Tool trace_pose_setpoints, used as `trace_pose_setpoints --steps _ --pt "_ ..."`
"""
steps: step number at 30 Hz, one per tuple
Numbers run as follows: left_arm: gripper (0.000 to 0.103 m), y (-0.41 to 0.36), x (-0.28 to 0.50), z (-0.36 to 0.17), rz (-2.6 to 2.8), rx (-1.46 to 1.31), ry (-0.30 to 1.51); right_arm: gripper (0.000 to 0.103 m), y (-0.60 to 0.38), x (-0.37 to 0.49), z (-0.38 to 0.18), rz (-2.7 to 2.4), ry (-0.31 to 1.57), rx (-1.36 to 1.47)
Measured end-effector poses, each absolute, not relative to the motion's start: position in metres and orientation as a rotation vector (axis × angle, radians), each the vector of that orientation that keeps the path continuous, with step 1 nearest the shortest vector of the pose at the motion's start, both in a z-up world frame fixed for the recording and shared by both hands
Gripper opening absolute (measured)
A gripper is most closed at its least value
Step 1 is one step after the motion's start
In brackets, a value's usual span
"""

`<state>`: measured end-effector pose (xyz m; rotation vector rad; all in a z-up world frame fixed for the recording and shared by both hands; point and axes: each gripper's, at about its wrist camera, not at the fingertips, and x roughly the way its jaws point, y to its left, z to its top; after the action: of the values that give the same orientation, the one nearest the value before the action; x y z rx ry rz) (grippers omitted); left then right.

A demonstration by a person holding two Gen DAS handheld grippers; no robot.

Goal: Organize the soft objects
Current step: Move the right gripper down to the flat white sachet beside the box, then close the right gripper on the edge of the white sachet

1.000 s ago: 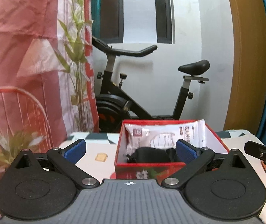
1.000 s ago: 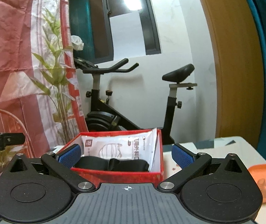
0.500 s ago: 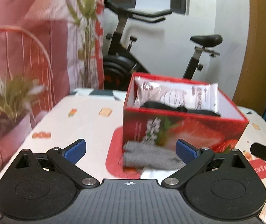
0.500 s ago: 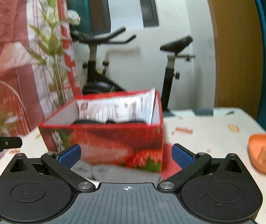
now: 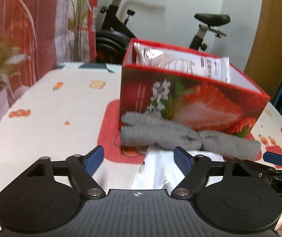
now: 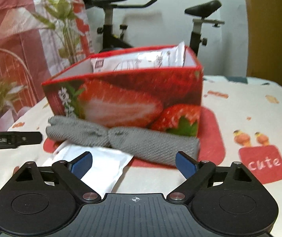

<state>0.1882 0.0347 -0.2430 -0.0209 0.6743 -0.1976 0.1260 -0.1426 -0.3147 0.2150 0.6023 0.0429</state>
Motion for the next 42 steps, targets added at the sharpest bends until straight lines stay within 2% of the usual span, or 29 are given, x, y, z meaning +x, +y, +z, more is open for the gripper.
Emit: trace_pose_setpoints --steps 2,8,18,22,26,42 --pt "0.07 0.036 0.194 -0.253 -0.212 -0.024 0.697 0.082 -0.139 0.129 -0.321 0.053 0.621 0.213" --pt "0.062 0.042 0.21 -0.273 -0.253 -0.047 0.729 0.078 -0.135 0.139 -0.335 0.087 0.668 0.222" --pt "0.062 0.037 0.224 -0.296 -0.335 -0.122 0.787 0.073 -0.132 0.148 -0.345 0.123 0.707 0.226" --pt "0.054 0.04 0.229 -0.301 -0.332 -0.127 0.777 0.073 -0.131 0.148 -0.347 0.132 0.706 0.224" --pt "0.053 0.044 0.234 -0.304 -0.33 -0.165 0.77 0.072 -0.132 0.147 -0.347 0.136 0.706 0.226" --pt "0.052 0.04 0.223 -0.309 -0.429 -0.302 0.795 0.069 -0.132 0.145 -0.347 0.154 0.706 0.243"
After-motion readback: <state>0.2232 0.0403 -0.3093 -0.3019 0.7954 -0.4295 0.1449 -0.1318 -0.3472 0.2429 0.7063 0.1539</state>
